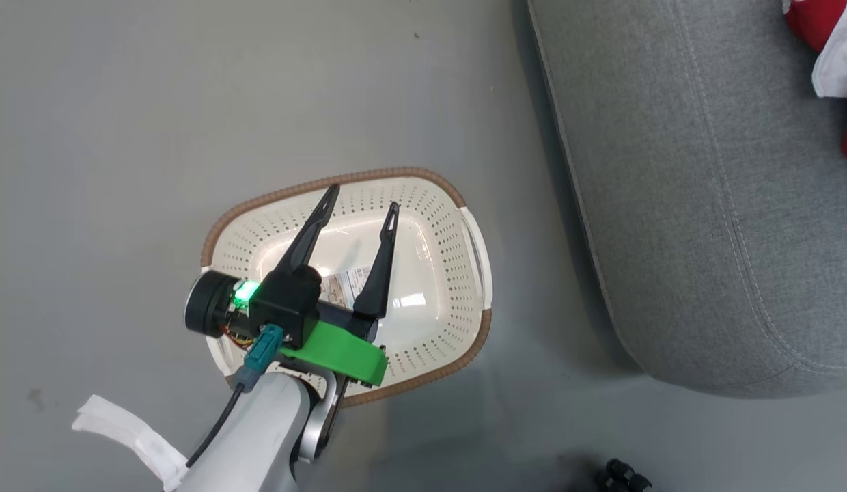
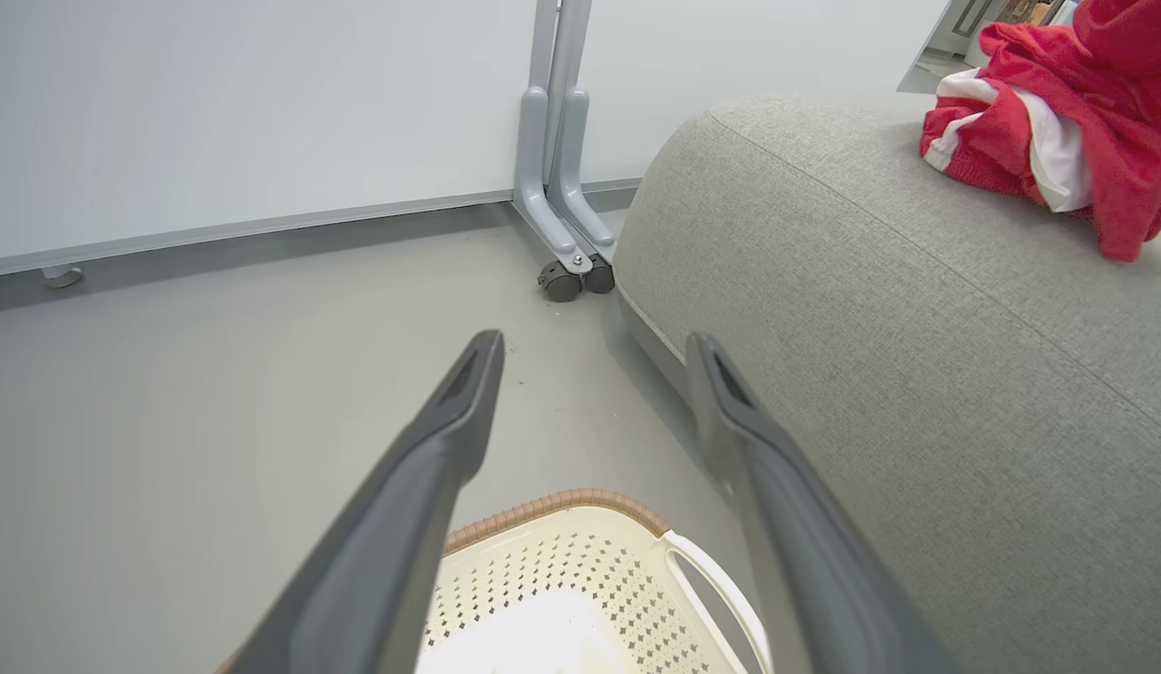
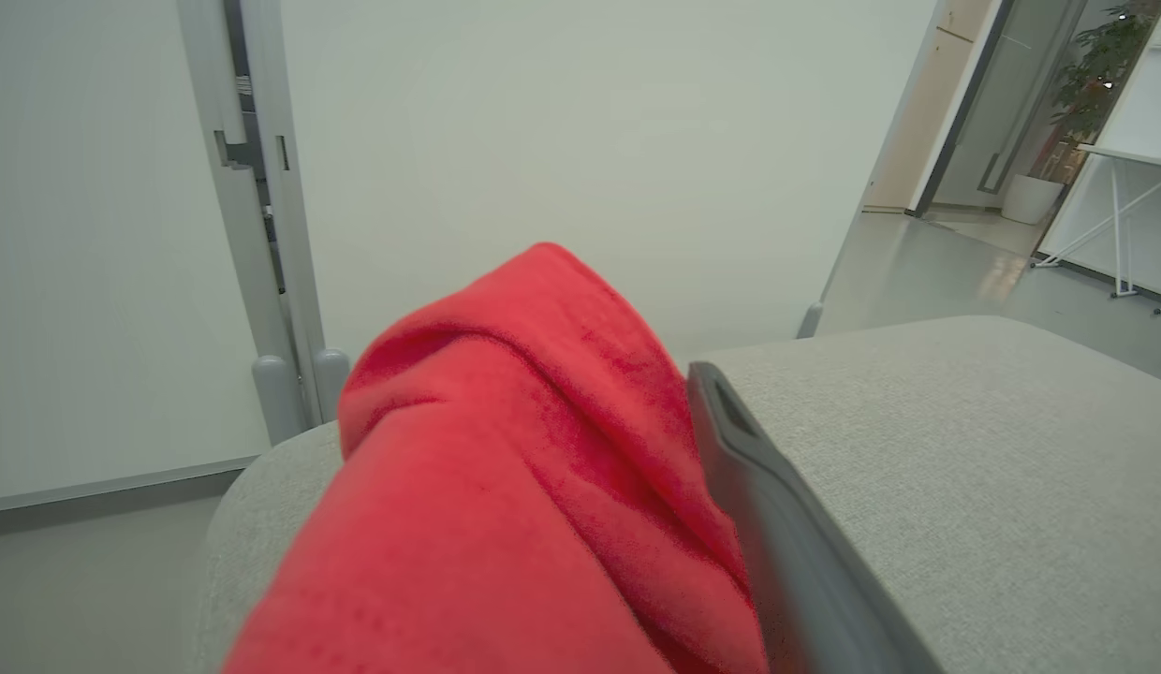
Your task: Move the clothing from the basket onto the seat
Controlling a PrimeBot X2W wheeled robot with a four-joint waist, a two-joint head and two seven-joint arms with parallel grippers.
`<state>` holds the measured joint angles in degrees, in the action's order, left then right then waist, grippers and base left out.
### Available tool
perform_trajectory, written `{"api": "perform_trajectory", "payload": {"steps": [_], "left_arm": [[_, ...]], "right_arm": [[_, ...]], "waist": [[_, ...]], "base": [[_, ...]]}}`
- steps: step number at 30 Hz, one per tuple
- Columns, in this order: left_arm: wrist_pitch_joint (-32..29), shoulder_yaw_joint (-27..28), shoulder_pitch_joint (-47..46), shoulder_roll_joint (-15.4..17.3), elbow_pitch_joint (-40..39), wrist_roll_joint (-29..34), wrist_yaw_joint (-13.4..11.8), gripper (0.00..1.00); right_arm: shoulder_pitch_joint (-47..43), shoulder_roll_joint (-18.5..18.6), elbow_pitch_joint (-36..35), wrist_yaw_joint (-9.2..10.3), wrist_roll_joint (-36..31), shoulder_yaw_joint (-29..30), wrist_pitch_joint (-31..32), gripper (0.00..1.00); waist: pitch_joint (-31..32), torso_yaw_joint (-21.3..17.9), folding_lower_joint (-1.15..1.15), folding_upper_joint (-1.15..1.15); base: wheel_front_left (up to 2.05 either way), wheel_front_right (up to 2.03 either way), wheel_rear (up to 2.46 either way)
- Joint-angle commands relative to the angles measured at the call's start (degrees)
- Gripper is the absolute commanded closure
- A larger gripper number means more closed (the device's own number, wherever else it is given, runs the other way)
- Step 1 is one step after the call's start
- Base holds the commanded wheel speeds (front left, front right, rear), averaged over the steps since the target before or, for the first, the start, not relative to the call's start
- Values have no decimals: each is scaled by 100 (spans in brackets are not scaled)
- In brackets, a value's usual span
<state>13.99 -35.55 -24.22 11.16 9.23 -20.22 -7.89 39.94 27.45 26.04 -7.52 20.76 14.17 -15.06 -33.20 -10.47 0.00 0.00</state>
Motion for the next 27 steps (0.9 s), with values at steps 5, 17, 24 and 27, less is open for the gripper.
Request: {"api": "perform_trajectory", "payload": {"steps": [5,17,24,27], "left_arm": [[116,239,523,-187,305,-226,-75,0],[121,983,1590,-503,90,16,102,0],[122,1503,2197,-661,-139,175,107,0],[122,1748,2398,-717,-340,293,75,0]], "right_arm": [[-1100,-393,-499,7,-183,-488,-15,0],[-2804,-1131,-742,6,-278,-701,-15,0],[-3584,-1269,-1533,6,-123,-1453,-15,0],[-3765,-1245,-1891,6,-219,-1743,-15,0]], "waist": [[1494,134,0,0],[2690,559,0,0],[3223,809,0,0],[3345,902,0,0]], "base": [[0,0,0],[0,0,0],[0,0,0],[0,0,0]]}}
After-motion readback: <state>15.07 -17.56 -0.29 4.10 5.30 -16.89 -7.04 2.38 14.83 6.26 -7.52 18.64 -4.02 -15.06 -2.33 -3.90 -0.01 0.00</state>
